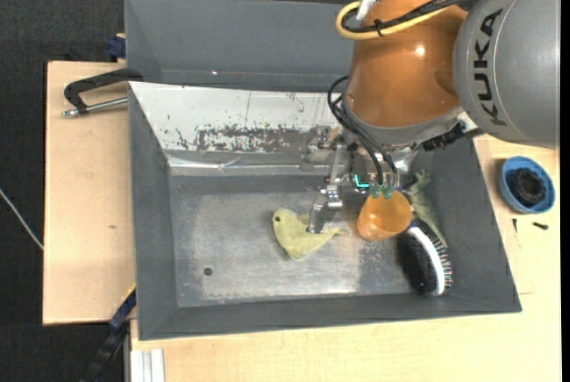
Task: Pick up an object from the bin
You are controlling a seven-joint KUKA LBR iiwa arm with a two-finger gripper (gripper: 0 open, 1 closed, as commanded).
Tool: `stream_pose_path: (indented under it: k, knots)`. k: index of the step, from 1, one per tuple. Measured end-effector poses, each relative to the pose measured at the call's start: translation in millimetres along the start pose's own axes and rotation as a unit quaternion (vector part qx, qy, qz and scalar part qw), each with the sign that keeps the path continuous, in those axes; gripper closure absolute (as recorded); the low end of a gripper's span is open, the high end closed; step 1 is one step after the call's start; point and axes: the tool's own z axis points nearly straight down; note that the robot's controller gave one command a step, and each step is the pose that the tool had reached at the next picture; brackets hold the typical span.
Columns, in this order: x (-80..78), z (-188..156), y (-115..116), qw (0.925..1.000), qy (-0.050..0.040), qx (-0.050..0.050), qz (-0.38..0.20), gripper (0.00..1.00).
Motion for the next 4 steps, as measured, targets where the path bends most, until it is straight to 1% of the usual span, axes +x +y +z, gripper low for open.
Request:
stream_pose_path:
  k: [1,4]
  knots:
    - [2.2,160.5,-20.2,0.9972,-0.0058,-0.001,0.074,0.00]
    - [-1.4,156.3,-17.2,0.9972,-0.0048,-0.001,0.074,0.00]
